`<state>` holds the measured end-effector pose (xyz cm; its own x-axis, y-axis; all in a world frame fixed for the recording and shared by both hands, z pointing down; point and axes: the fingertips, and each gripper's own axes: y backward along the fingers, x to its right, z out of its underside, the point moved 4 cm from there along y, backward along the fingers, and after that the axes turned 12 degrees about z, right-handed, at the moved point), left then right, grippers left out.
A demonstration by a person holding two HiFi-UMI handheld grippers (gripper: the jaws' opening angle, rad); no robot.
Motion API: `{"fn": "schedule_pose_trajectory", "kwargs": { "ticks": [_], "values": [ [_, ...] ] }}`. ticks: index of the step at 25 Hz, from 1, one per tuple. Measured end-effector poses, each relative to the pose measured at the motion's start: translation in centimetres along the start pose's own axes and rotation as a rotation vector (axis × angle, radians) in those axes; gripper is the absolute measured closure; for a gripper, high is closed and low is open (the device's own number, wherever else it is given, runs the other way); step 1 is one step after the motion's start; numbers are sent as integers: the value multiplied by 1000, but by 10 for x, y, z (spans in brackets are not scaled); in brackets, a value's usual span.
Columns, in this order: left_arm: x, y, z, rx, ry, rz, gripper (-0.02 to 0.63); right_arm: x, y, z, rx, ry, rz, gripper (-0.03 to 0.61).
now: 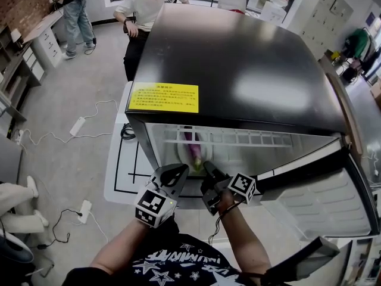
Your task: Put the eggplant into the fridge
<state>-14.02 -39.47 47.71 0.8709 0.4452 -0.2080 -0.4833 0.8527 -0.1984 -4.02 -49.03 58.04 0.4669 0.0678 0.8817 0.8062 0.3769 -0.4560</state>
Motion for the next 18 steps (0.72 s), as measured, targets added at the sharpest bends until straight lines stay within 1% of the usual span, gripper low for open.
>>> {"fn": "schedule_pose_trajectory", "kwargs": {
  "ticks": [4, 18],
  "values": [
    [0, -1, 0, 1, -1, 2, 604, 1, -5, 0, -13, 47, 44, 552],
    [0, -3, 2, 4, 8, -1, 604, -1, -9, 1, -47, 126, 76, 551]
  ]
}}
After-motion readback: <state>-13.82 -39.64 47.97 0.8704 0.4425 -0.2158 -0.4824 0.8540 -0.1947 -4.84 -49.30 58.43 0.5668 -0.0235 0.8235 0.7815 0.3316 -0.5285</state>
